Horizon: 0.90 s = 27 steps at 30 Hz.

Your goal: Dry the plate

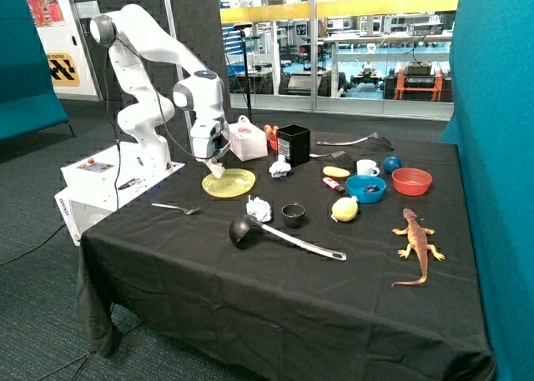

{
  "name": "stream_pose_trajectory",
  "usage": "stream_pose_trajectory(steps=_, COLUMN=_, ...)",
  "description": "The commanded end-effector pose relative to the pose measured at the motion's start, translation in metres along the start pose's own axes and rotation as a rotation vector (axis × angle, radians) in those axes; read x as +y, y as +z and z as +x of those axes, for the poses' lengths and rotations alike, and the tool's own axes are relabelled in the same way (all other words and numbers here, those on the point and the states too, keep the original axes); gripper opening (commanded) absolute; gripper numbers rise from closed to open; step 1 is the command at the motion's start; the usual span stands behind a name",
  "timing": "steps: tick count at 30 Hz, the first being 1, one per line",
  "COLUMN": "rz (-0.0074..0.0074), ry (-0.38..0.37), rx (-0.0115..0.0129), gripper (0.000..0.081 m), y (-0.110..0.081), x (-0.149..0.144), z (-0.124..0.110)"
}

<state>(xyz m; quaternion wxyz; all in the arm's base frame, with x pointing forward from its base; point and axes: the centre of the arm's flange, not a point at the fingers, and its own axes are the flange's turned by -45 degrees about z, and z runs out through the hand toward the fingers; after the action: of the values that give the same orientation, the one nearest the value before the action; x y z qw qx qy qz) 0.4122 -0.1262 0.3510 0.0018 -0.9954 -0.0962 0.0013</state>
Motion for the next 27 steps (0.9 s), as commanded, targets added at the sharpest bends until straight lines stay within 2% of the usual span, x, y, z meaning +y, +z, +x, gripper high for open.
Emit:
stream_pose_trajectory(steps=1, rz=-0.0039, ry=-0.037, rx=0.0022, gripper=0.0, y=0.012, x=-0.017, z=-0.004)
stream_pose_trajectory(steps=7, rz=-0.004, ry=-0.094, rx=0.0021, gripper=0.0, y=0.018, x=-0.048, z=-0.002)
stream_pose_trajectory(steps=13, rz=-0.004, ry=-0.117, rx=0.002, gripper=0.0, y=0.022, x=-0.068, z=0.007)
stream_pose_trajectory(steps=27, rz=-0.004, ry=-0.089, rx=0.0021, gripper=0.0, y=0.029, x=-0.059, z=0.055)
